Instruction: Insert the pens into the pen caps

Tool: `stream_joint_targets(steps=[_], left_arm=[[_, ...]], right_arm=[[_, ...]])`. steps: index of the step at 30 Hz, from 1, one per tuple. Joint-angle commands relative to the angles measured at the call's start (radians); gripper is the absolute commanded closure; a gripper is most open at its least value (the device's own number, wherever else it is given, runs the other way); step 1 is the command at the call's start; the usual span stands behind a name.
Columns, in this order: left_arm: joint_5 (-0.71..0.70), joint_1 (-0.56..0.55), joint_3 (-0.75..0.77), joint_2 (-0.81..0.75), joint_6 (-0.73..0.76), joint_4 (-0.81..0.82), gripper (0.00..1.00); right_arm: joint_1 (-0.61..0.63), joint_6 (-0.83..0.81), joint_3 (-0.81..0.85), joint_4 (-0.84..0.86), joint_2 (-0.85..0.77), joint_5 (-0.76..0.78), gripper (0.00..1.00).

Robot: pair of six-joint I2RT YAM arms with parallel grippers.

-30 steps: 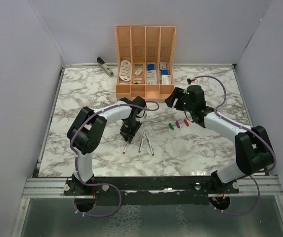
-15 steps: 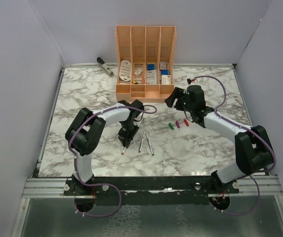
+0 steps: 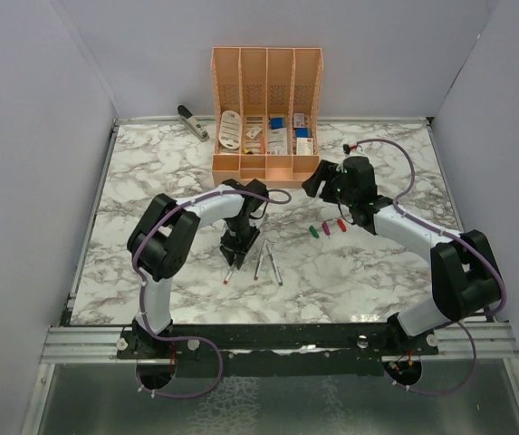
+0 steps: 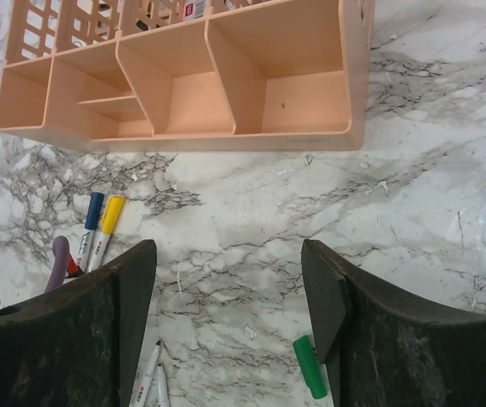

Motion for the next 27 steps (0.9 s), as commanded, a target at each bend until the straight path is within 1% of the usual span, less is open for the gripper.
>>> stream_joint_targets(steps=[1, 6, 8, 14, 21, 27], left_arm=[[-0.048, -0.002, 0.008, 0.072, 0.015, 0.202, 0.73], [-0.036, 0.003, -0.011, 0.073, 0.01, 0.202, 0.93], [-0.036, 0.003, -0.026, 0.066, 0.01, 0.201, 1.0], [-0.035, 0.003, -0.049, 0.043, 0.015, 0.204, 1.0], [-0.074, 0.008, 0.018, -0.028, 0.028, 0.236, 1.0], [-0.095, 0.012, 0.092, -0.1, 0.058, 0.259, 1.0]], right_arm=[[-0.001, -0.014, 0.016, 0.035, 0.006, 0.011, 0.31], [-0.001, -0.014, 0.018, 0.035, 0.01, 0.019, 0.31], [-0.002, -0.014, 0.021, 0.032, 0.011, 0.025, 0.31], [-0.002, -0.02, 0.035, 0.009, 0.018, 0.066, 0.31], [-0.001, -0.083, 0.084, -0.17, 0.056, 0.223, 0.32], [-0.002, -0.152, 0.018, -0.22, 0.018, 0.255, 0.32]])
